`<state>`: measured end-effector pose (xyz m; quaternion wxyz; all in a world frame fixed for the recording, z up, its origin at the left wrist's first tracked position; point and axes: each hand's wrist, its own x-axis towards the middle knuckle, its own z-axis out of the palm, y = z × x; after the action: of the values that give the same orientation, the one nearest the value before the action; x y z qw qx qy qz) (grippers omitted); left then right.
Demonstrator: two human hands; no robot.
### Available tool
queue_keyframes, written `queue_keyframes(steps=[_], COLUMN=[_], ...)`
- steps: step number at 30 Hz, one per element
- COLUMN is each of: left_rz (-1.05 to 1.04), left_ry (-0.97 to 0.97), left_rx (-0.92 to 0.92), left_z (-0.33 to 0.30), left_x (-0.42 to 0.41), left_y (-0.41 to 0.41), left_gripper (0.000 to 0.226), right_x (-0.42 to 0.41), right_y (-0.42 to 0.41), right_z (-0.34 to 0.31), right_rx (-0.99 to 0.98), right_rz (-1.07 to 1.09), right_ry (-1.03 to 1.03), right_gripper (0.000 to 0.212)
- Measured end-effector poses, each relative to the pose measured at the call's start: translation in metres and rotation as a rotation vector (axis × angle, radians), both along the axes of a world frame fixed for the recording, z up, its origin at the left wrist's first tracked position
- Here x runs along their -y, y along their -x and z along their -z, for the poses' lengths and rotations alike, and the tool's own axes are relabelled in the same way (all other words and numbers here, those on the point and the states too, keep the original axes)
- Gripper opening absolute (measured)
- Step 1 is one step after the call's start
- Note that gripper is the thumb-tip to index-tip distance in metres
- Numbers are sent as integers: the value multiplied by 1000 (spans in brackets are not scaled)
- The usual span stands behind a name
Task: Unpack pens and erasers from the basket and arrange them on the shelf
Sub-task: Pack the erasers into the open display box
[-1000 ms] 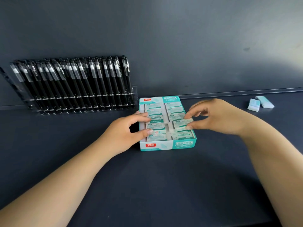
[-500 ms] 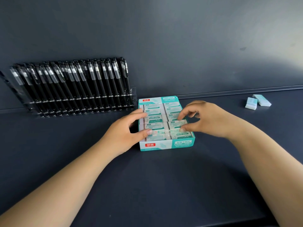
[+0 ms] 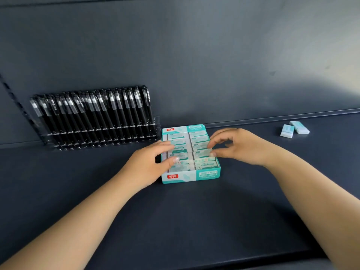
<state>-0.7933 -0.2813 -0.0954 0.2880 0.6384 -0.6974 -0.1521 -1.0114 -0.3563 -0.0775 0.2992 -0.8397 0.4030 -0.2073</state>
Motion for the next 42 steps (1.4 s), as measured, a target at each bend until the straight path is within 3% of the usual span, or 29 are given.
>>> queue_keyframes(steps=[4, 9, 14, 16, 19, 21, 25, 29, 32, 35, 42], left_rz=[14, 68, -23, -55, -113, -141, -194, -200, -158, -98, -57], left_ry=[33, -5, -89, -126, -161, -161, -186, -163, -130, -113, -98], left_rx=[-44, -116, -82, -87, -111, -91, 95, 219, 163, 35, -171], left_z=[-18, -24, -11, -2, 11, 14, 18, 21, 23, 24, 23], left_x=[-8, 8, 53, 72, 96, 111, 139, 158, 164, 164, 162], left_y=[36, 115, 190, 212, 240, 255, 274, 282, 277, 267, 263], left_gripper=[21, 6, 27, 33, 42, 48, 63, 59, 38, 20, 28], right_x=[6, 39, 90, 104, 119, 122, 132, 139, 142, 144, 148], right_y=[39, 128, 210, 227, 239, 239, 239, 247, 254, 256, 261], right_z=[-14, -7, 10, 14, 22, 27, 35, 30, 27, 30, 32], right_rx=[41, -98, -86, -89, -152, -154, -194, -80, 77, 109, -83], right_rz=[102, 279, 444, 406, 291, 238, 170, 195, 297, 305, 140], right_ry=[72, 105, 90, 38, 50, 27, -2, -27, -58, -61, -68], right_gripper=[8, 11, 16, 8, 45, 56, 60, 55, 41, 38, 59])
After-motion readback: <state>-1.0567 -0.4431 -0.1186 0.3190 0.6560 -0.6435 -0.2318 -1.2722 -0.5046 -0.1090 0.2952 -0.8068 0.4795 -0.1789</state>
